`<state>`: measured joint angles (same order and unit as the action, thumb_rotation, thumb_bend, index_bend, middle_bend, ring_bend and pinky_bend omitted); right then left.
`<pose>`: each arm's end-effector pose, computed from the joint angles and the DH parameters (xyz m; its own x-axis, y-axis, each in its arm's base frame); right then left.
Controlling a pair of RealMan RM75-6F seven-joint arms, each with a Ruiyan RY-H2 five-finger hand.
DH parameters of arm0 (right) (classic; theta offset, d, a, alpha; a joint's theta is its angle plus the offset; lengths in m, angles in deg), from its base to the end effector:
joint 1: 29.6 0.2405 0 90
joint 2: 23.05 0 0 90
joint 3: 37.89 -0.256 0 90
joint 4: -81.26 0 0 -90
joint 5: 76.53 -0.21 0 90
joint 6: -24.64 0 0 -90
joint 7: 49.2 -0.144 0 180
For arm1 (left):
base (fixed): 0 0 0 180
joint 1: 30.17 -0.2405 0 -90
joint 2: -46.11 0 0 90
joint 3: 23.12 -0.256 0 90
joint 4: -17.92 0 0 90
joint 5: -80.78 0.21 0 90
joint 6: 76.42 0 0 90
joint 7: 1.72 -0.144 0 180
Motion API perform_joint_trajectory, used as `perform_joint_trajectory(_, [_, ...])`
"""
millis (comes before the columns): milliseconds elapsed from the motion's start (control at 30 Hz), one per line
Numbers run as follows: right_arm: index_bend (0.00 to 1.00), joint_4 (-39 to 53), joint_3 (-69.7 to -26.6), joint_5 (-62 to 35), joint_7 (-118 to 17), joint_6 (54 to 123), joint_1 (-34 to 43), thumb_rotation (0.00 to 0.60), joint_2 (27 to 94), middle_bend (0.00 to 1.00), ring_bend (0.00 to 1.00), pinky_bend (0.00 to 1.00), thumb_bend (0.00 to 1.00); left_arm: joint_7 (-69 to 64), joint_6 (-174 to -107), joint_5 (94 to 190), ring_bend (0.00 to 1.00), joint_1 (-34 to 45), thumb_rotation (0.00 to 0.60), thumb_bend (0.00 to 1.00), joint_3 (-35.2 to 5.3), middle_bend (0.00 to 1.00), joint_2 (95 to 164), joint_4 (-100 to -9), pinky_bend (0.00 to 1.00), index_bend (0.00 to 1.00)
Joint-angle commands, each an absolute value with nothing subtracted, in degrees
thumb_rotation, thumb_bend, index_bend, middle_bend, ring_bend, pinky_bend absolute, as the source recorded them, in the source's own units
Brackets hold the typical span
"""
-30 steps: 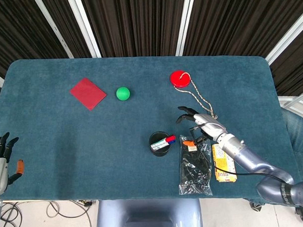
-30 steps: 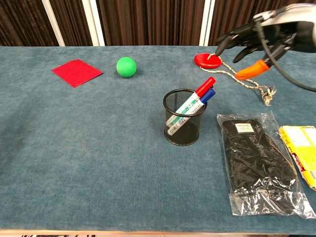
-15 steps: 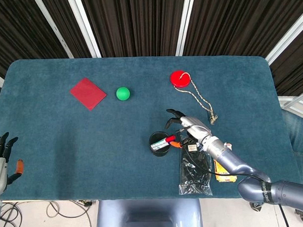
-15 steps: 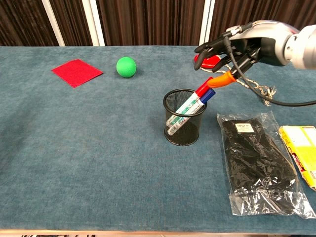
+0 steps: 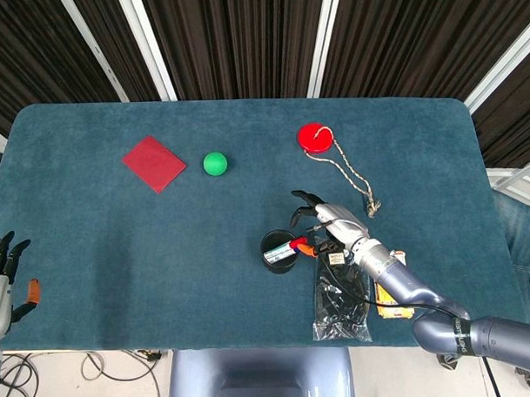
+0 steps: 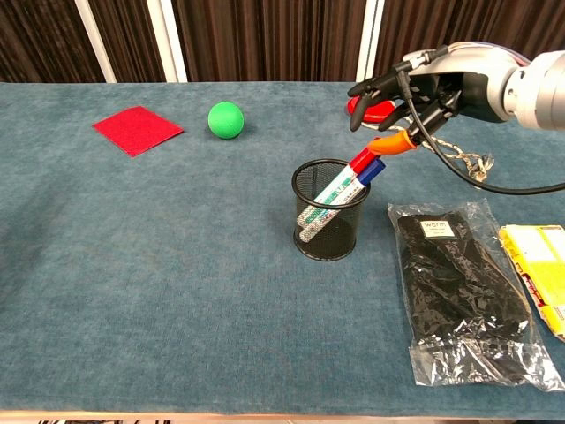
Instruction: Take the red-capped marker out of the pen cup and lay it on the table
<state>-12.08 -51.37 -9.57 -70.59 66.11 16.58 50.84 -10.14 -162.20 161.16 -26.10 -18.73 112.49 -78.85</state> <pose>-0.1232 -0.3592 0.0379 -0.0446 -0.5524 0.8324 -0.9537 -0.2246 -0.2002 -0.3048 0.1802 0.1494 0.4146 -0.0097 0.9099 0.9065 0.0924 -0.4121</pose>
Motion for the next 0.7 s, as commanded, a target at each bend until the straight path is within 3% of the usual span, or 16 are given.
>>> perform_joint_trajectory(33, [0.43,-12.2,-51.2,-9.3,-71.0,66.2,16.2,0.6,50.8,0.0,0.0,0.17,0.39,-10.2,-162.1,161.1,0.0,-26.1,0.6,0.48,-18.8,0.0,112.5,-78.9,0.0,0.14])
perform_joint_trajectory(700, [0.49,-11.5,-51.2,-8.1,-71.7,66.1,15.6,0.6,51.9,0.0,0.0,0.17,0.41,-10.3,-161.9,160.7,0.0,-26.1,0.6,0.48,-18.7,0.0,112.4,-79.1,0.0,0.14])
